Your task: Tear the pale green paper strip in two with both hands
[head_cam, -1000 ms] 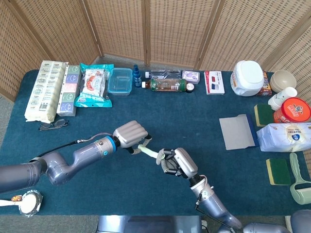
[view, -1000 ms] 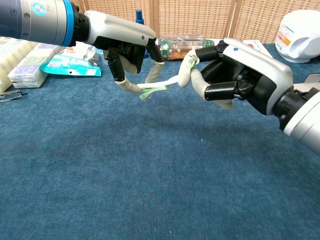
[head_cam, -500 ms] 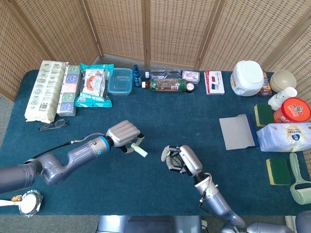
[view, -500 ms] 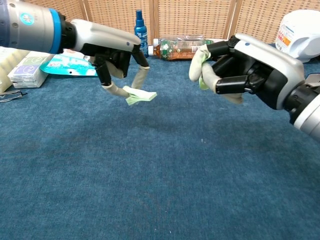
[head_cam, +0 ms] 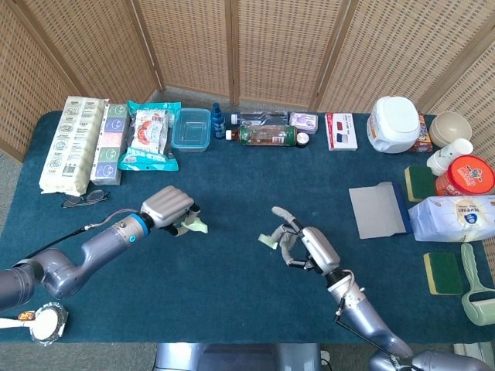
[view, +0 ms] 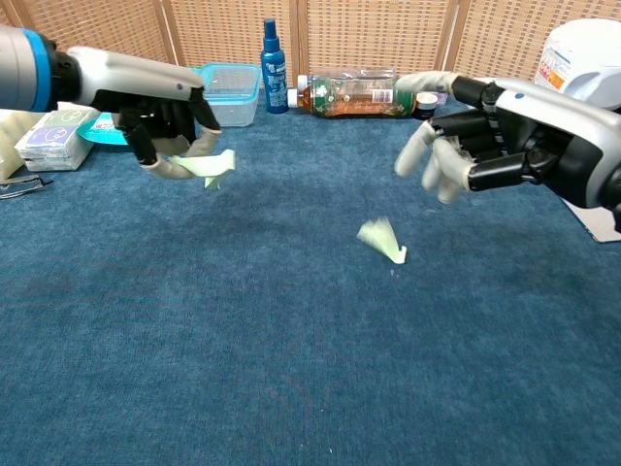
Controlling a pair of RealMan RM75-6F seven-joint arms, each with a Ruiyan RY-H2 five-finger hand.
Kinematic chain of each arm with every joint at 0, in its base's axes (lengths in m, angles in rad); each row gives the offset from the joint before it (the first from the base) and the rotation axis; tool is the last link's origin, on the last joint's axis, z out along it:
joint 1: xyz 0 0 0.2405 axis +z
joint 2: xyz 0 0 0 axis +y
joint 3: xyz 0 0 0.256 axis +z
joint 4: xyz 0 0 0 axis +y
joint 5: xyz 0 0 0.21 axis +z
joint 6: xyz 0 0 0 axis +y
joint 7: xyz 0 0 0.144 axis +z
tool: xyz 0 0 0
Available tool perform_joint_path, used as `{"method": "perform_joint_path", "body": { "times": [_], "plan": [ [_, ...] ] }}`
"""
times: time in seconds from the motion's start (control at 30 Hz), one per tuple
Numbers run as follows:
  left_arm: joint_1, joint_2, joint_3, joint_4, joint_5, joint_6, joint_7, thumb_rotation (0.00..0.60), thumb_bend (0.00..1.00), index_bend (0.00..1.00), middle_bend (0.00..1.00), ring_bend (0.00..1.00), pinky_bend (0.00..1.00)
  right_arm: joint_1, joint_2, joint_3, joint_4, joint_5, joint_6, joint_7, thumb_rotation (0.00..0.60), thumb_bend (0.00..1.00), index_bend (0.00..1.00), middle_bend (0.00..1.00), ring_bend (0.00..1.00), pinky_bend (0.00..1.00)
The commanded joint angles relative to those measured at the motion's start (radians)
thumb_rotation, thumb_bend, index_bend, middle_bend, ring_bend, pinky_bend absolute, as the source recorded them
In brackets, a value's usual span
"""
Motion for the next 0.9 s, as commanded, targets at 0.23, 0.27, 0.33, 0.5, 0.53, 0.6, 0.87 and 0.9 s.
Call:
{"method": "perform_joint_path", "body": {
  "times": [0.23,0.27,0.33,0.5,0.53,0.6,0.87,0.9],
  "plan": [
    [0.042,-0.005,0.001,0.022,0.038,0.049,-0.027,0.6,0.39,0.27,0.51,0.5,0.68,-0.017,0.053,-0.004,-0.024,0.007,0.008,-0.001,0.6,0.62,0.0,0.28,0.24,0.35],
    [0.045,-0.004,0.002,0.025,0.041,0.05,-0.026,0.6,0.39,0.27,0.5,0.48,0.66,-0.021,0.058,-0.003,-0.026,0.008,0.014,-0.001,0.6,0.62,0.0,0.27,0.23,0.35],
    [0.049,-0.004,0.002,0.026,0.045,0.054,-0.026,0.6,0.39,0.24,0.45,0.42,0.59,-0.027,0.065,-0.002,-0.029,0.008,0.021,-0.002,0.6,0.62,0.0,0.26,0.22,0.34],
    [0.059,-0.008,-0.002,0.029,0.055,0.07,-0.019,0.592,0.36,0.15,0.3,0.26,0.42,-0.041,0.086,-0.003,-0.037,0.01,0.036,-0.002,0.6,0.61,0.0,0.26,0.21,0.33],
    [0.062,-0.01,-0.003,0.029,0.058,0.077,-0.013,0.572,0.34,0.13,0.26,0.22,0.38,-0.045,0.09,-0.003,-0.039,0.011,0.04,-0.002,0.6,0.61,0.0,0.26,0.21,0.33],
    [0.068,-0.014,-0.008,0.029,0.062,0.097,0.003,0.518,0.31,0.09,0.21,0.17,0.32,-0.053,0.098,-0.004,-0.041,0.009,0.05,0.0,0.6,0.61,0.0,0.25,0.2,0.33],
    [0.088,-0.007,-0.02,0.009,0.053,0.131,0.044,0.274,0.17,0.0,0.08,0.05,0.19,-0.07,0.111,-0.005,-0.04,0.005,0.066,0.006,0.6,0.61,0.0,0.24,0.18,0.31],
    [0.091,-0.005,-0.021,0.005,0.052,0.135,0.044,0.27,0.16,0.0,0.07,0.05,0.19,-0.071,0.114,-0.006,-0.04,0.004,0.067,0.005,0.6,0.61,0.0,0.24,0.18,0.31]
  ]
}}
